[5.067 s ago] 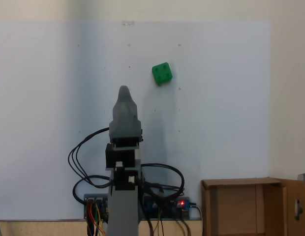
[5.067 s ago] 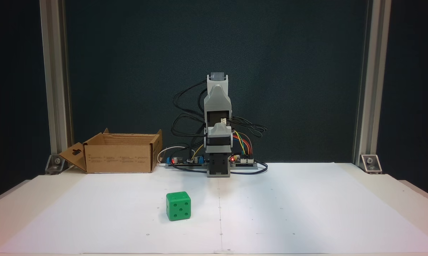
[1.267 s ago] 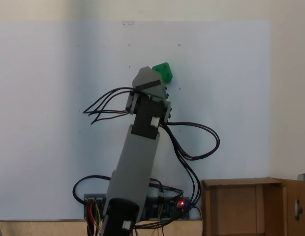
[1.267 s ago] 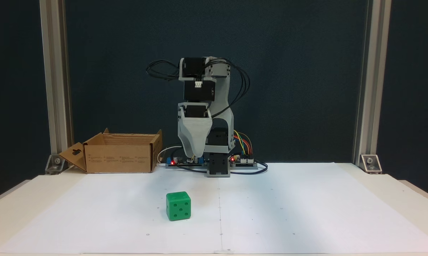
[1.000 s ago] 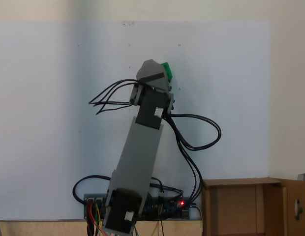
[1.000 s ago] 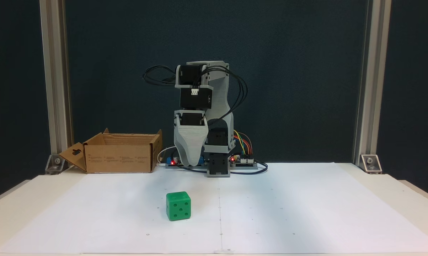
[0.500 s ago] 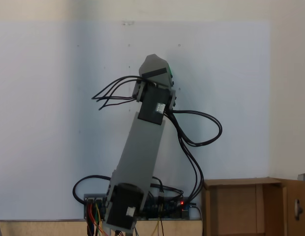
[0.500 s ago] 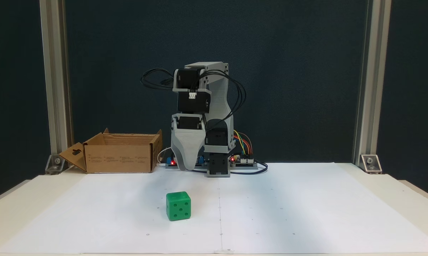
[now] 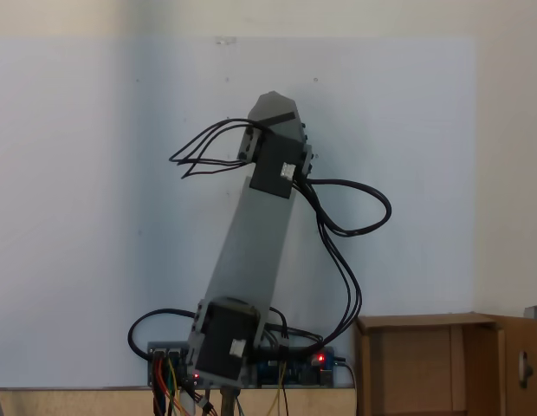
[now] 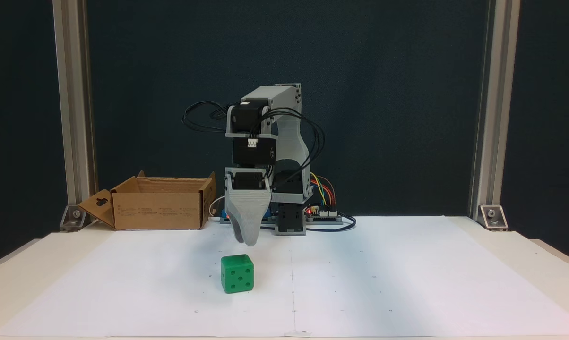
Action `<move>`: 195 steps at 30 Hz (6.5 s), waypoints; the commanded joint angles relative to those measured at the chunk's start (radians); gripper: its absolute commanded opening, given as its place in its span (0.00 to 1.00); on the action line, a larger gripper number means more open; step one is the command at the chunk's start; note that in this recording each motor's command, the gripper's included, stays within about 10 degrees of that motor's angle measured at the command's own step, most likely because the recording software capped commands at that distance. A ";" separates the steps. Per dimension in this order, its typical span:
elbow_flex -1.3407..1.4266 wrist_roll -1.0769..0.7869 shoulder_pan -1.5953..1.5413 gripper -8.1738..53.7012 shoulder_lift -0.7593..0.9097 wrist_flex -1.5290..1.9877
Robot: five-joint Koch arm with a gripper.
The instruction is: Grasp a green dice and put it in the bin.
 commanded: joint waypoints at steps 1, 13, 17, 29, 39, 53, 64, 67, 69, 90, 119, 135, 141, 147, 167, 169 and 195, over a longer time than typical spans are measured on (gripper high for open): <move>-0.052 -0.107 0.006 0.83 -0.003 -0.031; -0.052 -0.183 0.017 0.83 -0.032 -0.077; -0.052 -0.186 0.017 0.82 -0.032 -0.104; -0.051 -0.189 0.032 0.82 -0.032 -0.100; -0.051 -0.189 0.048 0.82 -0.028 -0.002; -0.262 -0.186 0.040 0.83 -0.014 0.219; -0.385 -0.184 0.052 0.83 -0.152 0.282; -0.382 -0.184 0.049 0.83 -0.163 0.284; -0.377 -0.184 0.049 0.83 -0.164 0.285; -0.311 -0.052 0.032 0.85 -0.181 0.264; -0.236 -0.051 0.040 0.84 -0.235 0.152; -0.232 -0.043 0.044 0.83 -0.273 0.120; -0.230 -0.028 0.044 0.81 -0.291 0.104; -0.230 0.008 0.044 0.80 -0.296 0.101; -0.207 0.149 0.041 0.56 -0.295 0.110; -0.207 0.183 0.041 0.46 -0.295 0.110; -0.686 0.313 0.256 0.32 -0.089 0.397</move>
